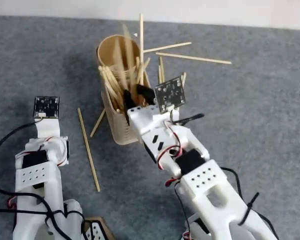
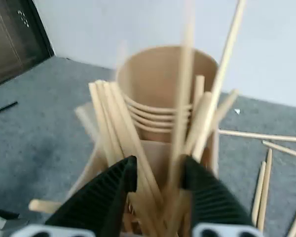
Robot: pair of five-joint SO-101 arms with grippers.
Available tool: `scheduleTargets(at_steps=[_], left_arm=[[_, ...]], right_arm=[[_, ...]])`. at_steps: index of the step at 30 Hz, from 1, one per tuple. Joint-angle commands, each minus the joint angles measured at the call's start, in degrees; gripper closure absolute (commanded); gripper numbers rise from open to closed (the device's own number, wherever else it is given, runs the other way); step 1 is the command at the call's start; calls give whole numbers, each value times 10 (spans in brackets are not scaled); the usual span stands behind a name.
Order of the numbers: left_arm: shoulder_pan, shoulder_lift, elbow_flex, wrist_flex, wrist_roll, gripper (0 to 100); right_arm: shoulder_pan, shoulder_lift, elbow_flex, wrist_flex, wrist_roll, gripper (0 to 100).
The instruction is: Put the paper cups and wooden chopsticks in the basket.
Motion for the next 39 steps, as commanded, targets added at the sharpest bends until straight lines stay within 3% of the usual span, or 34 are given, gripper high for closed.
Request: scheduleTargets(at_steps=[1,6,10,14,20,24,39], left_arm=[[14,-12,-1,-10,-4,902],[25,-12,-1,-9,-5,902],[24,-12,-1,-6,-5,902],[24,-12,-1,-7,-5,902],[23,-12,-1,-7,-5,902],[23,-12,-1,-6,-5,902],[22,-12,-1,-7,-5,902]], right_arm=[[-5,-61,-84,106,-5,780],[34,-101,-224,241,55,781],[157,-78,-328,360,69,782],[242,44,-310,425,70,782],[242,302,-241,316,66,782],[231,435,-270,247,31,782],[211,672,-407,241,27,808]])
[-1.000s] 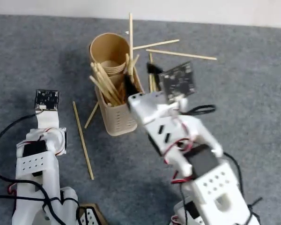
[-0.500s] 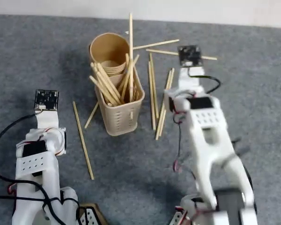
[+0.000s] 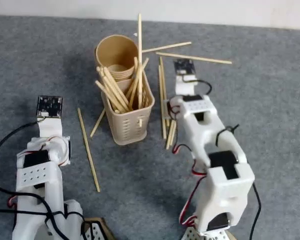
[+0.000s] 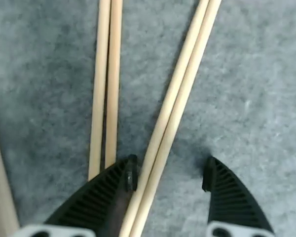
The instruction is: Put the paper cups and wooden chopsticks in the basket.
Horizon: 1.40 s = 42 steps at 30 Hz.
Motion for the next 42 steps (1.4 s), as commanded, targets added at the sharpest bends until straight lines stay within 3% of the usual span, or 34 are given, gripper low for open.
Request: scheduleTargets(at_steps=[1,4,11,16,20,23,27,32,38,42], left_arm=[[7,-12,-1,-7,-5,902],[7,-12,-1,-7,-5,902],[7,-12,-1,-7,-5,902],[8,-12,-1,-8,-5,902],[9,-12,0,-8,-5,902],[9,-12,0,-8,-5,902],[10,-12,1,-9,-5,902],[10,-12,6,-10,-5,902],[10,-12,7,-22,-5,902],[10,-12,8,-22,-5,902]], right_arm=[[-2,32,-26,6,-5,849],[4,31,-37,57,-5,998],[43,-19,-95,135,-6,992],[45,-218,-97,139,-38,992],[8,-432,-81,135,-46,992],[-44,-568,-52,75,-46,992],[-135,-667,37,-87,-43,993],[-216,-676,161,-209,-42,993],[-254,-664,301,-325,-7,993],[-267,-633,364,-344,31,991]])
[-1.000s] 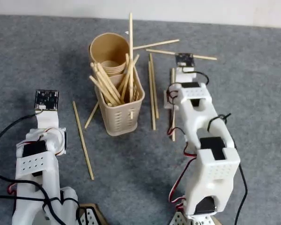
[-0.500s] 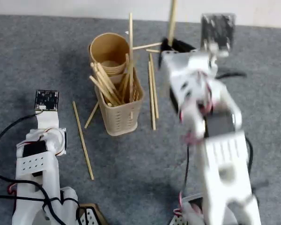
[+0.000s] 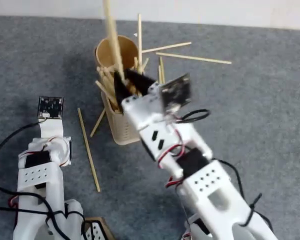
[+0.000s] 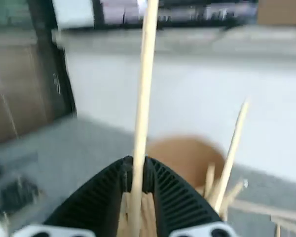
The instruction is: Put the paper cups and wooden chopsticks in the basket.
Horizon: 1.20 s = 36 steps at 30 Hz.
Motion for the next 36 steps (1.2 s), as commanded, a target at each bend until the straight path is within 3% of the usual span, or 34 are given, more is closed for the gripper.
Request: scheduleTargets(at_steps=[1,7,10,14,21,31,36], left_arm=[[8,-11,-2,-9,-5,902],[8,-11,-2,-11,-5,902],[8,-11,-2,-11,-6,902],[8,-11,-2,-10,-6,902],[8,-11,-2,-10,-6,902],[8,-11,-2,-10,-6,902],[8,-11,-2,-10,-6,902]], right_arm=[[-7,7,32,-17,22,985],[-1,7,-80,155,10,786],[2,7,-176,225,7,786],[8,14,-259,233,9,821],[63,12,-209,247,11,844],[247,15,-189,556,108,848],[238,15,-130,654,180,846]])
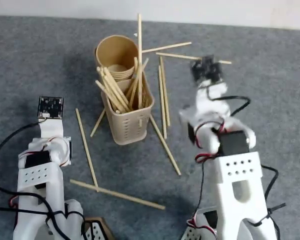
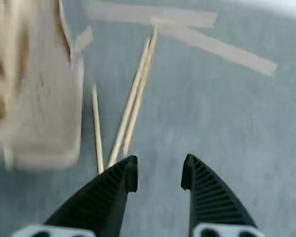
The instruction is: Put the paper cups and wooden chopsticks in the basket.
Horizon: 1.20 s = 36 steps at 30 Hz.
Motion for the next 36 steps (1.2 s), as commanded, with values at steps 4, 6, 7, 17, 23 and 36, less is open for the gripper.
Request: scheduleTargets(at_steps=[4,6,7,17,23,36], left_arm=[[8,-11,-2,-10,-6,902],[8,-11,-2,-10,-6,902],[7,-11,-2,-10,-6,902],[9,-10,-46,-11,0,902],[64,-10,-91,-67,32,902],[140,-10,-103,-104,-20,902]], right_arm=[[-49,0,133,-46,75,834],[-63,0,183,-132,75,813],[-65,0,205,-168,72,804],[-60,0,220,-423,-50,800],[-80,130,218,-627,-71,882],[-328,332,123,-679,-76,885]])
